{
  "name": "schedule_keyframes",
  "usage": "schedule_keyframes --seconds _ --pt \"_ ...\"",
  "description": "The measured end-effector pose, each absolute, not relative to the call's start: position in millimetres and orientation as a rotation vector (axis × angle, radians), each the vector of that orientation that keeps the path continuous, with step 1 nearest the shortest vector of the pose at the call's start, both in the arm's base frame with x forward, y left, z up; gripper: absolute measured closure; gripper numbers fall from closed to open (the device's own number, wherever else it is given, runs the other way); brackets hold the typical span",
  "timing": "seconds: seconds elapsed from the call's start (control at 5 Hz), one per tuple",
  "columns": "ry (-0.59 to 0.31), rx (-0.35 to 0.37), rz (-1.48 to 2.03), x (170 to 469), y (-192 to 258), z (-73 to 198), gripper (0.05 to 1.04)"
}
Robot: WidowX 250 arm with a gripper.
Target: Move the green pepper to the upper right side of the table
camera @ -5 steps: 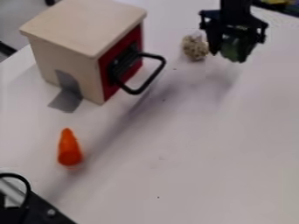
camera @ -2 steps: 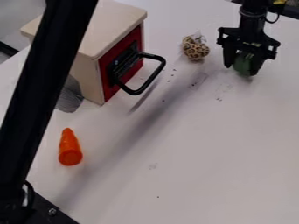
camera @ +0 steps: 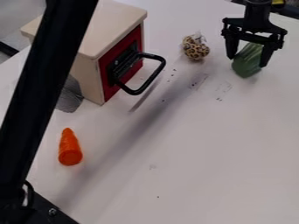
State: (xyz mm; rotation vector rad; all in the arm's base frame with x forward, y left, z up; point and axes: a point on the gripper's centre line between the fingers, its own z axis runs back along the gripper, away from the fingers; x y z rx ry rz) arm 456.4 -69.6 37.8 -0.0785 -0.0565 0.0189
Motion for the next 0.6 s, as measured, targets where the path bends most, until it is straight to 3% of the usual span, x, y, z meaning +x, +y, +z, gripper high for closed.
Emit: schedule_keyframes --seconds 0.4,0.6 --pt "-0.123 -0.094 0.006 445 -69 108 0.085" --pt "-0.126 -0.058 0.002 429 -62 117 0.085"
